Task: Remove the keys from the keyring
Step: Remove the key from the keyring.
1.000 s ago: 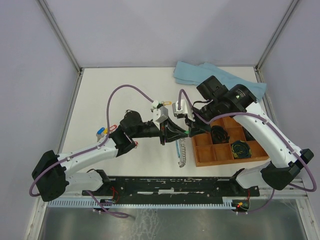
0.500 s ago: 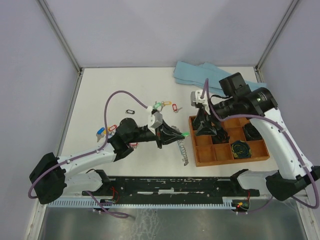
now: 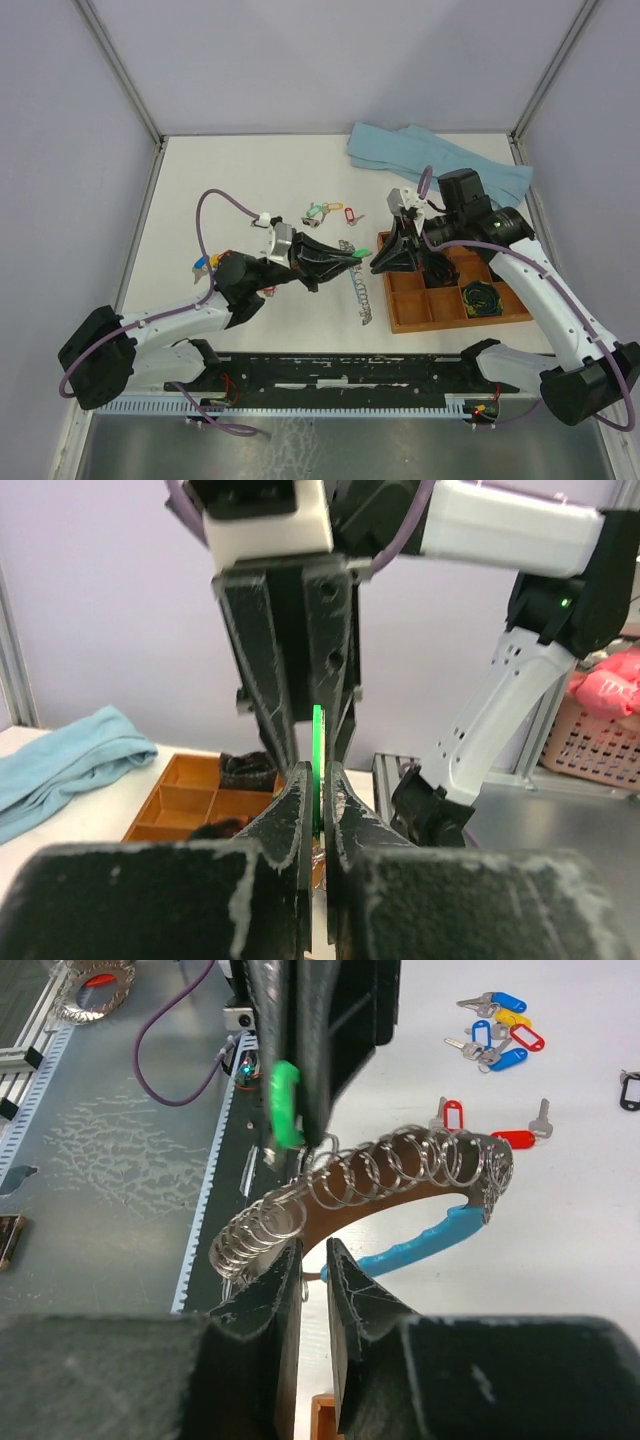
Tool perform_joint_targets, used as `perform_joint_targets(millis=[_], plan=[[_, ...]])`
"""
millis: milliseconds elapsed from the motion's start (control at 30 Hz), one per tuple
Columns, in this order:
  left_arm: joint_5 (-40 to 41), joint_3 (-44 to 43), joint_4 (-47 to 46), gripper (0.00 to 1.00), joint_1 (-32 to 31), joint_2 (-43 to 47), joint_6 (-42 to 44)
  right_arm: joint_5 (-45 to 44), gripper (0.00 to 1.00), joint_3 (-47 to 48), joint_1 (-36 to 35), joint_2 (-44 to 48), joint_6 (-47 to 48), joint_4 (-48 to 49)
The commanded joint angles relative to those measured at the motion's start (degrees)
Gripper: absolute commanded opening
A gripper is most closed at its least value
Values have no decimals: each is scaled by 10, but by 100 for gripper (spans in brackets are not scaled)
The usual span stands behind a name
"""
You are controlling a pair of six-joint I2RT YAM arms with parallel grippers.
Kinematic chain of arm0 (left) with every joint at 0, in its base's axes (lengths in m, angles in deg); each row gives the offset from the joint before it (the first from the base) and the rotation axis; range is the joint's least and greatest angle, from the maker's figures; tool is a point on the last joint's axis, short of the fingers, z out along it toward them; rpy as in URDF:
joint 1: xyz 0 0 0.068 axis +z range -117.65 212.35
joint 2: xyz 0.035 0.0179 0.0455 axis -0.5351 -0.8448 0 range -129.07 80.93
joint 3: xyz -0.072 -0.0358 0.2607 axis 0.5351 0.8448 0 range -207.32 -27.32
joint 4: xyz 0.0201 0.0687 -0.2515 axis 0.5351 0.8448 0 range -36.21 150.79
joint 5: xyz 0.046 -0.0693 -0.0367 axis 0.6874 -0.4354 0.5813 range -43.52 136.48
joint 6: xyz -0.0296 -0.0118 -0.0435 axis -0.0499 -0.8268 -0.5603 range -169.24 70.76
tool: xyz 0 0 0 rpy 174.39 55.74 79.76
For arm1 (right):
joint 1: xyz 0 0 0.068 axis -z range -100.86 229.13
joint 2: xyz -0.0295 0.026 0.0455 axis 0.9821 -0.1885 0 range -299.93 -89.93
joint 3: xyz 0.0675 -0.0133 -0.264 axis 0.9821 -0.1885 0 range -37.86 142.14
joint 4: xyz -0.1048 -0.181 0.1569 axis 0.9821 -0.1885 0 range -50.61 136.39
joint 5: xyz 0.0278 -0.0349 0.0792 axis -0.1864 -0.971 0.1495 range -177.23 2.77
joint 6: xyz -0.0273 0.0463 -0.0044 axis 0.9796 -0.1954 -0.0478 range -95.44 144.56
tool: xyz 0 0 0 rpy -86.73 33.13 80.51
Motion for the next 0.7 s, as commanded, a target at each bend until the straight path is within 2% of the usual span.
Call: perform_joint_targets(millis=[0,267,367,467,567,667], plan=[[25,1,-115,3,2,-5,-57,42,22,-31,2,10,-103,163],[38,-2,-140,3,3,-25,-71,91,24,-30,2,17,-146,172],[44,-5,-140,3,3,-27,-72,92,22,-24,2,19,-96,114],[46,-6,-141,3,3,-27,-73,78,21,-6,2,20,57,-20],[46,-9,-140,3,3,-28,-78,76,19,-13,1,23,71,-25],[41,-15,-141,3,3,-33,-83,74,19,-22,-1,23,38,14]])
